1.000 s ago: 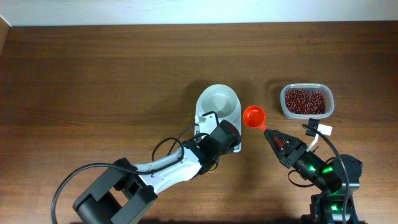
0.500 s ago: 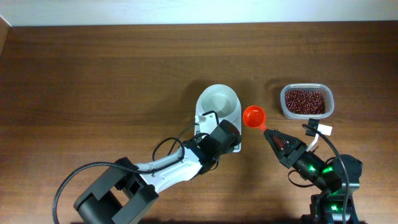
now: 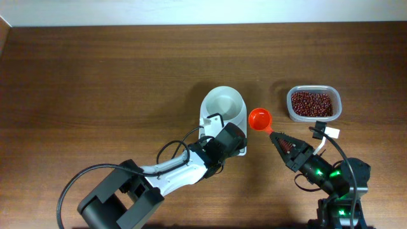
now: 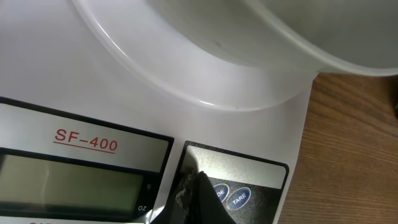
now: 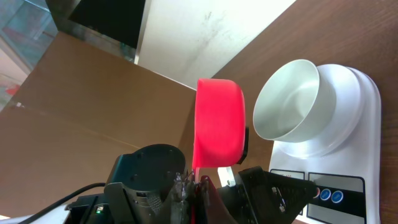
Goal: Scoop and weigh 50g on scale
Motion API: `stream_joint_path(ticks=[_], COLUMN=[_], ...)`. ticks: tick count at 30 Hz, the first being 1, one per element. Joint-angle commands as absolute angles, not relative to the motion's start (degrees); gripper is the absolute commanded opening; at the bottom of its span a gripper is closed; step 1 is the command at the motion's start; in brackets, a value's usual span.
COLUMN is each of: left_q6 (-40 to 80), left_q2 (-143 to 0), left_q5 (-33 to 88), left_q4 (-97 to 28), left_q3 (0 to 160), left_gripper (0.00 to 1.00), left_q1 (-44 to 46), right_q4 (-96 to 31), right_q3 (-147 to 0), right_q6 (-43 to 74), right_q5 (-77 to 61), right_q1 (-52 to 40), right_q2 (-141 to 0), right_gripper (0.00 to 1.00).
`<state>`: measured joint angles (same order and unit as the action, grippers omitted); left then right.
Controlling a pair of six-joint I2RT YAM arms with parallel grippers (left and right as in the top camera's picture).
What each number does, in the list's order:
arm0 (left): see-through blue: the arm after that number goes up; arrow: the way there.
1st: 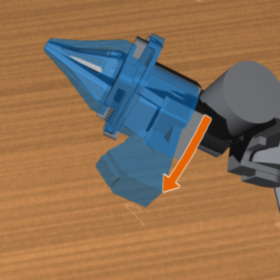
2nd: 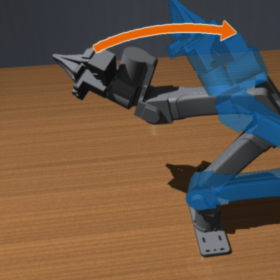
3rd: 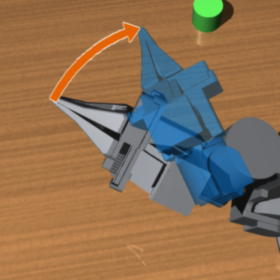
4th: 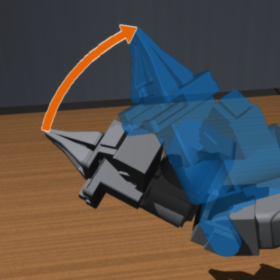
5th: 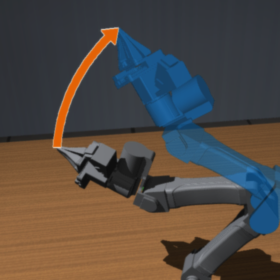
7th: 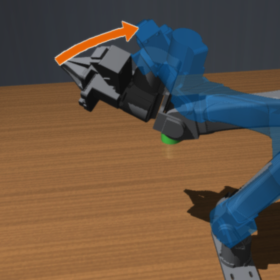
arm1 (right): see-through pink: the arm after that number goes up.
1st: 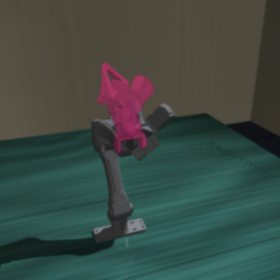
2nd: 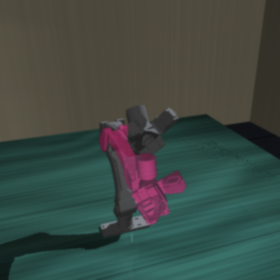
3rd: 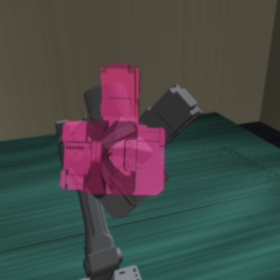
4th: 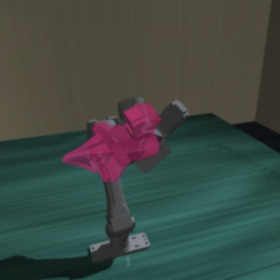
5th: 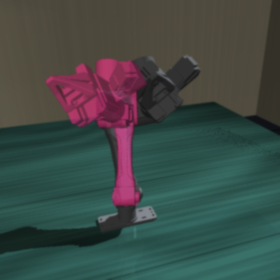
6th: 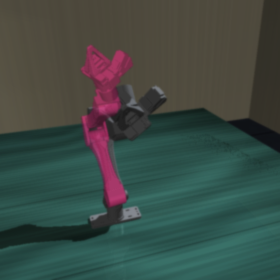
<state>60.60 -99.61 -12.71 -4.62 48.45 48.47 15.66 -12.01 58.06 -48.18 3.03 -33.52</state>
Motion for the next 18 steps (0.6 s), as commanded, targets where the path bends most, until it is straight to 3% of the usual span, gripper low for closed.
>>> stream_joint_path(ticks=[1, 18], left_q6=[59.7, 59.6], left_q2=[-100.9, -100.9], left_q5=[-13.3, -5.7], left_q4=[-5.2, -8.4], left_q3=[48.8, 49.2], left_gripper=[0.03, 0.00], left_q1=[48.6, 48.6], right_q4=[15.9, 15.2], right_q3=[-12.3, -12.3], right_q6=[57.7, 57.6], right_q5=[-49.1, -49.1], right_q1=[3.4, 3.4], right_q2=[-33.4, -33.4], right_gripper=[0.04, 0.04])
